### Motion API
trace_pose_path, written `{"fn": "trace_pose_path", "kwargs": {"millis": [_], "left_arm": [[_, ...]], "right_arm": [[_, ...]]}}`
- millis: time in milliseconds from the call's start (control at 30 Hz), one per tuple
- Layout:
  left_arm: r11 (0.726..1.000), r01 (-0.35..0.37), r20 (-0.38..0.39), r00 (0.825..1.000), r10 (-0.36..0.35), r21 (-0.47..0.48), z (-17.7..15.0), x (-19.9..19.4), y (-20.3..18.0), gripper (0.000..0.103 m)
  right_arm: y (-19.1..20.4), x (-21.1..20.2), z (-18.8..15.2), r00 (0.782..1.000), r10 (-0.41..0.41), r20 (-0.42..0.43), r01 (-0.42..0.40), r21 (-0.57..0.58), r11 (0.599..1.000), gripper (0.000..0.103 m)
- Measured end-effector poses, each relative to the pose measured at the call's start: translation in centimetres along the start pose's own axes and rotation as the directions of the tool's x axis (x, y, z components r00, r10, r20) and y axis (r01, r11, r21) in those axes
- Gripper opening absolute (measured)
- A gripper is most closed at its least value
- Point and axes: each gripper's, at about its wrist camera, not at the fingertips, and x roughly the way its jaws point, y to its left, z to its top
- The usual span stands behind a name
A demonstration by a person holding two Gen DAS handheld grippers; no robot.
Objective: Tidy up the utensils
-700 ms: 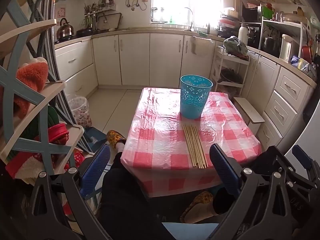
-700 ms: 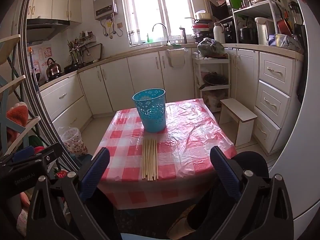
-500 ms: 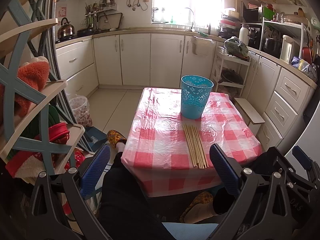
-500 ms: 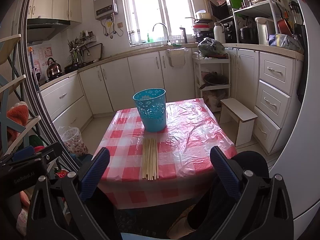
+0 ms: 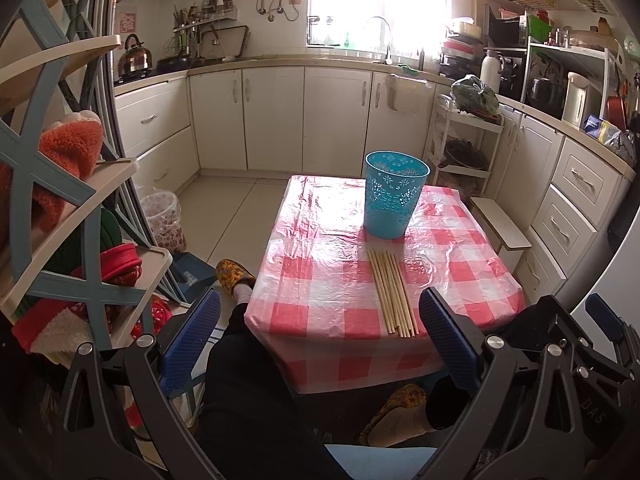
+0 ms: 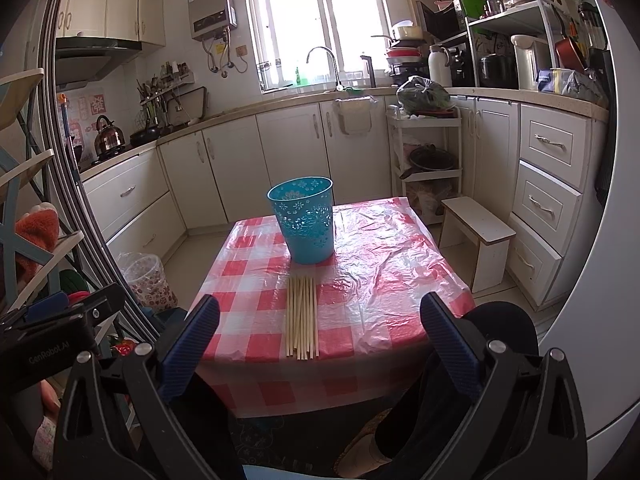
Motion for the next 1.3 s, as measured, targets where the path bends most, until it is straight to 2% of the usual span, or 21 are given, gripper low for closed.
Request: {"fn": "trace_pose_path", "kwargs": {"millis": [600,867,900,1067,1300], "left_arm": [[1.0,0.002,0.0,1.0,-0.002,0.0,0.0,0.0,0.1,0.095],[1.0,0.001,0.0,1.0,-0.001,0.001,0.0,0.0,0.1,0.095],[1.0,0.001,0.0,1.0,-0.001,0.001,0.0,0.0,0.1,0.095],[1.0,0.002,-0.002,1.0,-0.002,0.001,0.0,0.0,0.1,0.096],[1.0,0.013,-0.023,1.0,-0.013,-0.002,0.1,1.4,0.8,0.095]], "right_arm": [[0.0,0.1,-0.1,1.0,0.002,0.003,-0.002,0.001,1.0,0.096],[-1.3,0.4,0.0,1.0,0.002,0.007,-0.002,0.0,1.0,0.096],[0.0,0.1,-0.2,1.0,0.003,0.008,-0.003,0.001,1.0,0.096],[-0.1,-0.4,-0.1,1.0,0.005,0.01,-0.005,0.001,1.0,0.096],[-0.4,1.7,0.4,1.0,0.024,-0.007,-0.024,0.001,1.0,0.096]]}}
